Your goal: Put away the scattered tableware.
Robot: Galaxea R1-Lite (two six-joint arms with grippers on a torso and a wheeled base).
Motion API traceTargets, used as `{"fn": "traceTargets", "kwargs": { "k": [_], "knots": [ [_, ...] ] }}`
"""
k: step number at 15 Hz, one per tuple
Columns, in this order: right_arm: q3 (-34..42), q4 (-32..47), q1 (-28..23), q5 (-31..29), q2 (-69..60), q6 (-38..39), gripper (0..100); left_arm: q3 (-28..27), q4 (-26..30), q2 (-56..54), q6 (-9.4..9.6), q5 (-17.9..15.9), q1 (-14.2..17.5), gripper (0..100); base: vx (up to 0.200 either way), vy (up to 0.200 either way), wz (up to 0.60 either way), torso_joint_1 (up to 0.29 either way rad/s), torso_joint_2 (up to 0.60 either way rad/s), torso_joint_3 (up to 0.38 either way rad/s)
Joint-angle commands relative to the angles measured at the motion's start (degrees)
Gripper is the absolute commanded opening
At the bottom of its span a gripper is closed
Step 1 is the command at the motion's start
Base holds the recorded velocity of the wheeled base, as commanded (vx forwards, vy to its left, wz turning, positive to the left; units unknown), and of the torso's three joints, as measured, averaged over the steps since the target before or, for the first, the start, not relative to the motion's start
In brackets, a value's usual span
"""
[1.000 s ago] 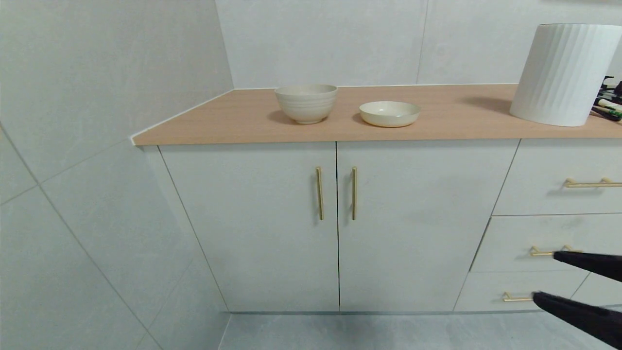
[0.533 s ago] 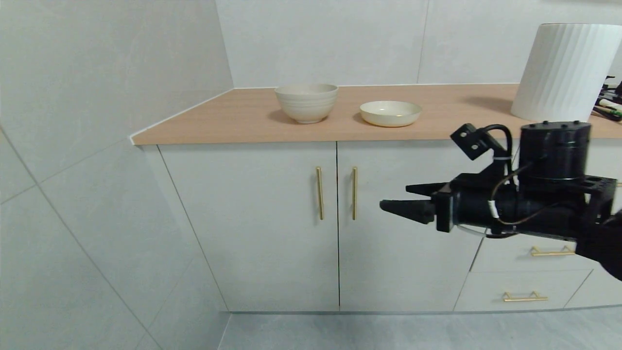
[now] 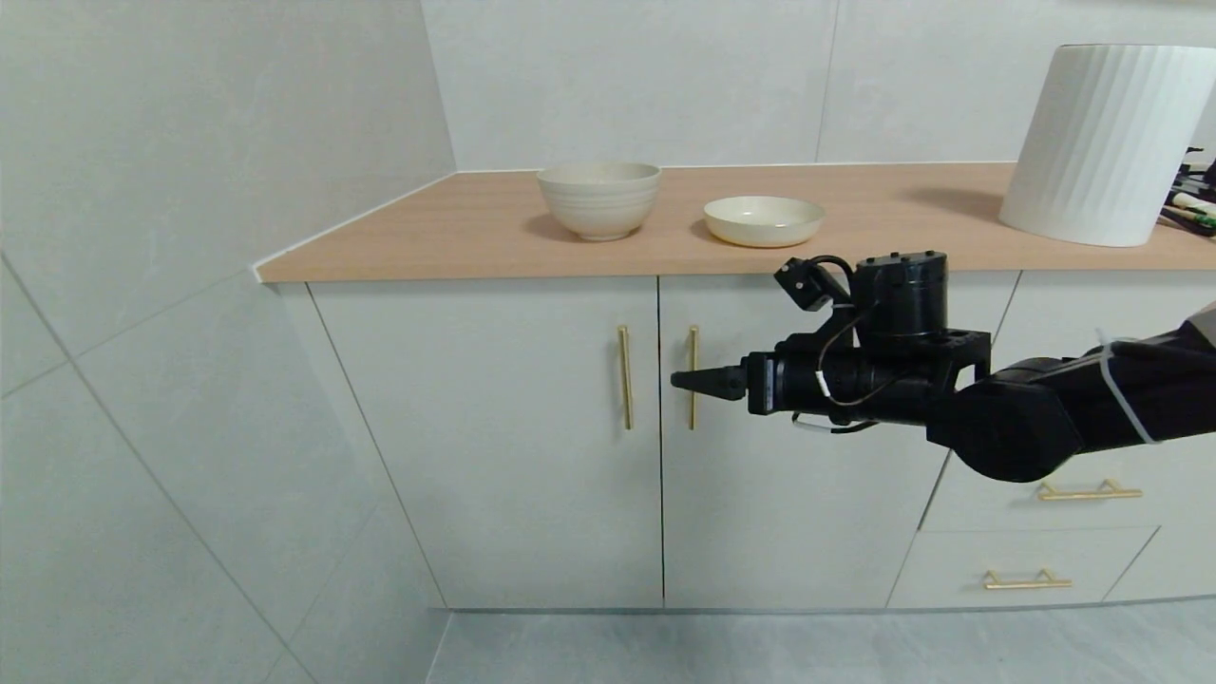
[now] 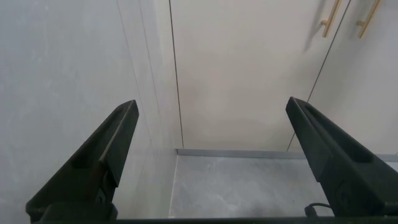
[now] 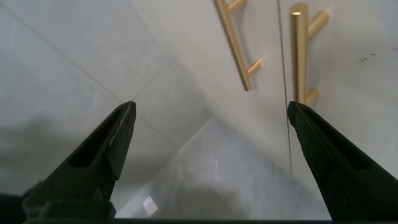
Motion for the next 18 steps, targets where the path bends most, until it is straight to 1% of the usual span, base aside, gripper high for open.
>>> {"fn": "traceTargets", "kwargs": {
  "k": [1,6,9,18],
  "knots": [
    [-3.45,-0.10,-0.14,-0.39,2.87,0.85,100,0.00,0.00,0.00,-0.02,0.04,0.00,100,0.000,0.000,0.00,0.000,0.00,0.000],
    [-6.97,-0.28,-0.23,-0.74,7.61,1.81,100,0.00,0.00,0.00,-0.02,0.04,0.00,100,0.000,0.000,0.00,0.000,0.00,0.000],
    [-8.55,-4.76,-0.49,-4.70,11.74,2.16,100,0.00,0.00,0.00,-0.02,0.04,0.00,100,0.000,0.000,0.00,0.000,0.00,0.000],
    [-10.05,-7.48,0.48,-4.87,15.61,3.13,100,0.00,0.00,0.00,-0.02,0.04,0.00,100,0.000,0.000,0.00,0.000,0.00,0.000]
  ]
}}
